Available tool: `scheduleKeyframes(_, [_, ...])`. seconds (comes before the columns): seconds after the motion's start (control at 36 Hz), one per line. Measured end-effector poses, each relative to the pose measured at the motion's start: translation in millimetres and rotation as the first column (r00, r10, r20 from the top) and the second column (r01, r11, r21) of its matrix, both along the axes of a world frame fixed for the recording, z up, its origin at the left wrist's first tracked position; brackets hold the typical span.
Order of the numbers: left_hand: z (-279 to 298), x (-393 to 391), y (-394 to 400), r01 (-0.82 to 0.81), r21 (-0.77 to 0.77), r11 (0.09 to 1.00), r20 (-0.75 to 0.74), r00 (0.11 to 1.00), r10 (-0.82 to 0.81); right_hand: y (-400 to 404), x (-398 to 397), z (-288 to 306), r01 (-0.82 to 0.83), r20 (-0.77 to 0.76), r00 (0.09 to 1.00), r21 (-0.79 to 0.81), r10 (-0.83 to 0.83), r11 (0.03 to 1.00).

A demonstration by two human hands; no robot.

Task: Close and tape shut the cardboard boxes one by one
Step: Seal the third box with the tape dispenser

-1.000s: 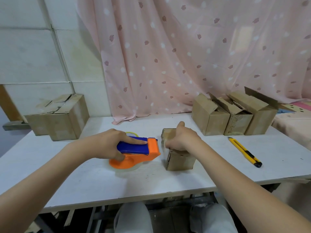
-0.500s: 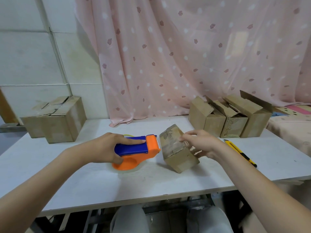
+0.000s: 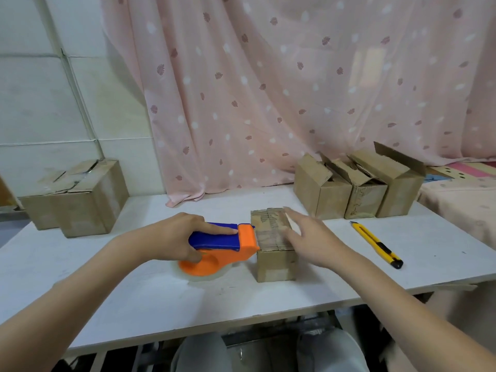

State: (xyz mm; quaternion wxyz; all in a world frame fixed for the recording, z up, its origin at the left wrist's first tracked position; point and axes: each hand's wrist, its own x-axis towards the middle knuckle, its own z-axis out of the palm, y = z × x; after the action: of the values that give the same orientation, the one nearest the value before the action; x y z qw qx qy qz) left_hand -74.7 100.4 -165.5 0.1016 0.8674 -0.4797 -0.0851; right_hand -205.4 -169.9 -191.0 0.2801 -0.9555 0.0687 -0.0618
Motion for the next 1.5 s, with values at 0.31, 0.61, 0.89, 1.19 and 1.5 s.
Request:
scheduleKeyframes(0.31, [-1.4, -3.2, -4.3, 0.017, 0.001, 1.000, 0.017, 1.000, -0.017, 18.0, 15.0, -7.5, -0.314, -0.144, 0.949, -0.528, 0.281, 0.789])
scheduleKeyframes(0.61, [-0.2, 0.3, -3.2, 0.030, -0.022, 0.999, -0.013, 0.999, -0.031, 14.6, 10.0, -16.7, -0.299, -0.129, 0.954, -0.452, 0.271, 0.840])
scheduleKeyframes(0.89, [7.7, -2.8, 22.1, 0.011, 0.010, 1.000, -0.030, 1.000, -0.011, 12.5, 6.6, -20.5, -0.284, -0.107, 0.958, -0.482, 0.265, 0.829])
scheduleKeyframes(1.19, [8.1, 3.6, 77.6, -0.084, 0.108, 0.991, 0.021, 0.996, 0.082, 16.8, 6.4, -17.3, -0.277, -0.129, 0.961, -0.487, 0.245, 0.828])
scheduleKeyframes(1.5, [23.8, -11.3, 37.6, -0.063, 0.232, 0.971, 0.205, 0.979, 0.015, 15.1, 8.1, -19.6, -0.274, -0.123, 0.962, -0.479, 0.246, 0.834])
